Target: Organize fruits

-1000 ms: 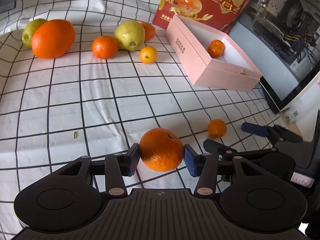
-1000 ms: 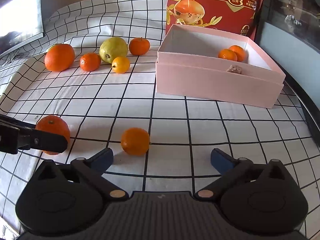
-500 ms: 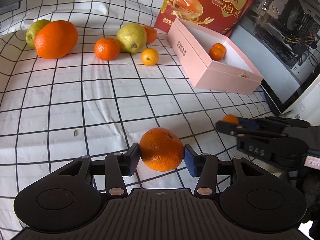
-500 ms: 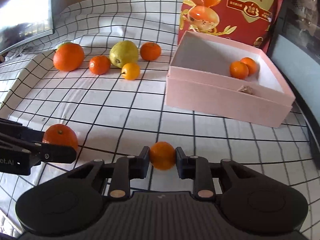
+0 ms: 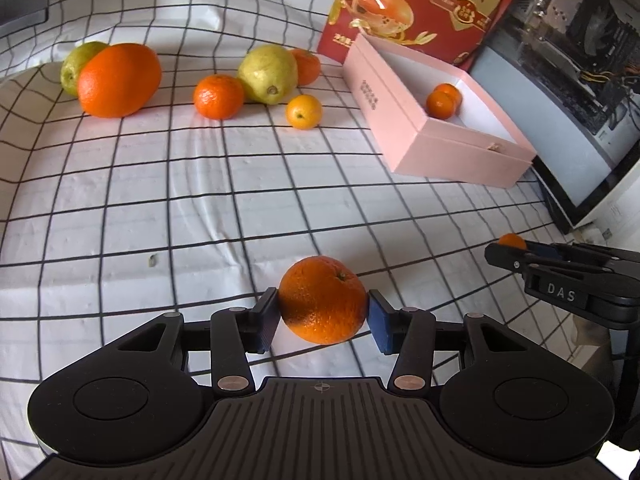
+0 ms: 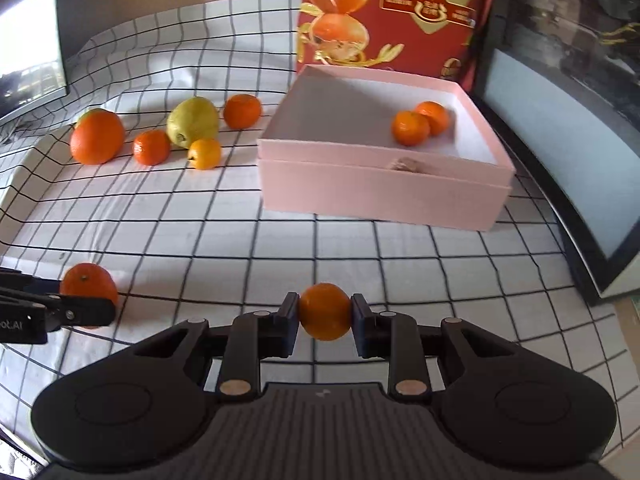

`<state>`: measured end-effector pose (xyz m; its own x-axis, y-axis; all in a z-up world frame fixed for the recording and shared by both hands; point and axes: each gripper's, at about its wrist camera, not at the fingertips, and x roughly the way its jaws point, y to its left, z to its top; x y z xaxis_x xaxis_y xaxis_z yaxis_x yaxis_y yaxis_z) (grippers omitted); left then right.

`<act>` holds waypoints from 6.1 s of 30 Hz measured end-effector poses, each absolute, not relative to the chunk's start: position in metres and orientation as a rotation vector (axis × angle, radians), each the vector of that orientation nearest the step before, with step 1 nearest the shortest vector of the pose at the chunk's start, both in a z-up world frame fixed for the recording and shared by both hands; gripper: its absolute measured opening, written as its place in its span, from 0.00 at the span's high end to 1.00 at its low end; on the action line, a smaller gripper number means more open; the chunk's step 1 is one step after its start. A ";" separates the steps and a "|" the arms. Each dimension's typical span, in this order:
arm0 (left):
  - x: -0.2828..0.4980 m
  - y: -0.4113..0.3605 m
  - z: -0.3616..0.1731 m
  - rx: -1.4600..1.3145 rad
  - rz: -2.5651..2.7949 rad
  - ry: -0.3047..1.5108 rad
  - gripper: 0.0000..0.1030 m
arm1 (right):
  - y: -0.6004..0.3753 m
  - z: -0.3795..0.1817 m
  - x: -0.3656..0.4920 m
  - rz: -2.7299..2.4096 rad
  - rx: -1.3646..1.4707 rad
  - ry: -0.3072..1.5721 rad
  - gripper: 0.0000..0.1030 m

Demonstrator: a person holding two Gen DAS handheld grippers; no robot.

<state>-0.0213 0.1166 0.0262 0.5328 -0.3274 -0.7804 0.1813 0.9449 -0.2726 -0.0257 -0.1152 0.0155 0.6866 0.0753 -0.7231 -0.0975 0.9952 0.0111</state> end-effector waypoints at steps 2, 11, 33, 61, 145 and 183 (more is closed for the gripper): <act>-0.021 0.115 0.030 -0.163 -0.318 0.948 0.50 | -0.120 0.014 -0.028 0.083 -0.030 0.811 0.74; 0.019 0.100 0.099 -0.180 -0.390 0.773 0.50 | -0.152 0.043 -0.023 0.040 0.025 0.739 0.74; 0.178 -0.019 0.200 -0.072 -0.536 0.670 0.50 | -0.192 0.163 0.106 0.054 -0.032 0.532 0.74; 0.152 0.018 0.127 -0.243 -0.471 0.716 0.52 | -0.180 0.066 0.132 0.028 0.024 0.802 0.44; -0.016 0.224 0.058 -0.319 -0.011 0.808 0.53 | -0.014 0.043 0.134 0.368 0.059 0.876 0.41; 0.013 0.226 0.042 -0.288 -0.059 0.839 0.53 | 0.009 0.082 0.137 0.490 0.022 0.811 0.37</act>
